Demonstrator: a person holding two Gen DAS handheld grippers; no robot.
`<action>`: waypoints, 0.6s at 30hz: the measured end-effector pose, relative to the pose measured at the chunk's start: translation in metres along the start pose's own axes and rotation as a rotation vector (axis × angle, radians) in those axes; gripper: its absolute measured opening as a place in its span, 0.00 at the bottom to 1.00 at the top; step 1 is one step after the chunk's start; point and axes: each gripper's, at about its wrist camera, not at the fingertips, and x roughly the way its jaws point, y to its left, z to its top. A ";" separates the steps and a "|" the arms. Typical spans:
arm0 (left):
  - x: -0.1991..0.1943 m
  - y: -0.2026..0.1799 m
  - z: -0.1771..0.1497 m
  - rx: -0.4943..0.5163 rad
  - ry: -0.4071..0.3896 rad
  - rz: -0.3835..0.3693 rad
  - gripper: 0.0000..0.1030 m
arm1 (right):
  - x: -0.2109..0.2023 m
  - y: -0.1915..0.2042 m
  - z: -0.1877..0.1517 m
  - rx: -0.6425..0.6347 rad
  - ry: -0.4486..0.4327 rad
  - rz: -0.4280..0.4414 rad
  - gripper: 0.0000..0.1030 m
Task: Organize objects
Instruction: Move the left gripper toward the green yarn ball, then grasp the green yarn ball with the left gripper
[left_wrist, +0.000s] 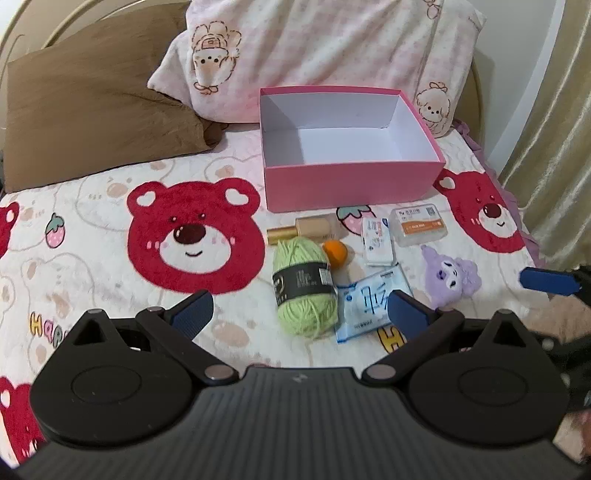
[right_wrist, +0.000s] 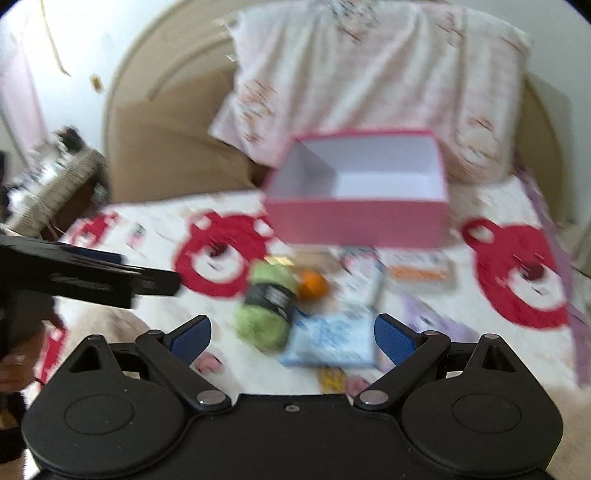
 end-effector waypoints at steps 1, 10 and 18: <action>0.003 0.002 0.005 -0.003 0.002 -0.005 0.98 | 0.004 0.002 0.001 -0.011 -0.025 0.016 0.94; 0.036 0.008 0.042 -0.016 0.005 -0.079 0.97 | 0.067 0.008 0.026 -0.076 0.066 0.015 0.94; 0.099 0.019 0.045 -0.089 0.093 -0.093 0.93 | 0.125 0.025 0.022 -0.159 0.183 0.065 0.94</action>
